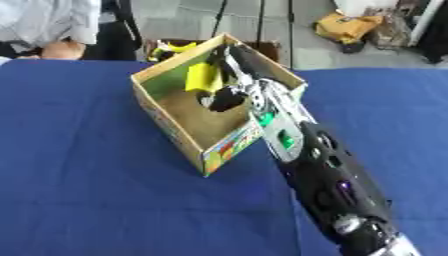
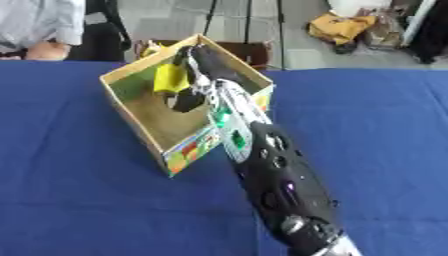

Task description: Pick up objects on the table and place them in the box.

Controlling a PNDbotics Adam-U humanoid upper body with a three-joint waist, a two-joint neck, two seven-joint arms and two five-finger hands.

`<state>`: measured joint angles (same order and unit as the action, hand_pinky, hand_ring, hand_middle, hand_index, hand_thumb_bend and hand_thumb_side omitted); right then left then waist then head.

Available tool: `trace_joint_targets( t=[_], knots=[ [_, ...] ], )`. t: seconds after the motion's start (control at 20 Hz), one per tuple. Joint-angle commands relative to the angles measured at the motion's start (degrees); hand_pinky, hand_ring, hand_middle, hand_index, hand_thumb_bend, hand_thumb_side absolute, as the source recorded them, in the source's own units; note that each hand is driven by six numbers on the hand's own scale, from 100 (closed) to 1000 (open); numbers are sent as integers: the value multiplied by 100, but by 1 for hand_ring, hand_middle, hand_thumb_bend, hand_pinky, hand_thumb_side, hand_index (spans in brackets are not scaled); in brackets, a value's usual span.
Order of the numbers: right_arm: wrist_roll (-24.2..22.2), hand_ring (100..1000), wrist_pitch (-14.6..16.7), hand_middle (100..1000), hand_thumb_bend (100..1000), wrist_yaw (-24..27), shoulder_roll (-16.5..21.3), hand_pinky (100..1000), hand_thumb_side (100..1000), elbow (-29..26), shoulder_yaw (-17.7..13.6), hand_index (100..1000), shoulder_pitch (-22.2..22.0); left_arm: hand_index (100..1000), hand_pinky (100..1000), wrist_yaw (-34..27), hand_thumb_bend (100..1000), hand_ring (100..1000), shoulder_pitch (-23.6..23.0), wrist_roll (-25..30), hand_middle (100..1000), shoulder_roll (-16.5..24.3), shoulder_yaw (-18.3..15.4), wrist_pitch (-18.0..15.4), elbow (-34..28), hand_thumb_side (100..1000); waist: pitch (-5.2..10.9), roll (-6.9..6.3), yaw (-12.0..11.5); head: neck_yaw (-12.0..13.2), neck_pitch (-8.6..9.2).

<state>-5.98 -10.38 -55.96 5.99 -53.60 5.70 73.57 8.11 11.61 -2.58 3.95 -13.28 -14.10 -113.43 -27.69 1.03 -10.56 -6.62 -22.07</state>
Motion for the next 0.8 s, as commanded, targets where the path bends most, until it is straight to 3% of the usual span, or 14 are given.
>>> trace_joint_targets(
  t=[0.05, 0.3, 0.4, 0.55, 0.8],
  knots=[
    [-1, 788, -23, 382, 268, -237, -15, 729, 100, 74, 15, 402, 121, 888, 267, -19, 343, 472, 38, 21, 556, 28, -4, -11, -116, 952, 119, -27, 4, 0, 67],
    [-246, 835, 126, 489, 365, -576, 8, 758, 146, 150, 79, 476, 140, 888, 269, -21, 342, 472, 46, 23, 556, 36, -8, -6, -116, 952, 133, -33, 37, 11, 68],
    [-399, 864, 217, 567, 444, -723, 11, 784, 214, 165, 85, 521, 143, 888, 269, -23, 340, 472, 46, 25, 556, 39, -9, -4, -116, 952, 145, -31, 36, 13, 71],
    [-653, 905, 393, 672, 469, -891, 12, 816, 312, 192, 75, 586, 144, 886, 270, -26, 340, 473, 37, 26, 557, 47, -11, -1, -116, 952, 171, -35, 35, 20, 65],
    [-1066, 935, 667, 735, 514, -1027, 35, 842, 447, 97, 44, 666, 169, 886, 271, -42, 341, 473, 27, 21, 557, 62, -15, 5, -116, 954, 226, -38, 42, 30, 53]
  ],
)
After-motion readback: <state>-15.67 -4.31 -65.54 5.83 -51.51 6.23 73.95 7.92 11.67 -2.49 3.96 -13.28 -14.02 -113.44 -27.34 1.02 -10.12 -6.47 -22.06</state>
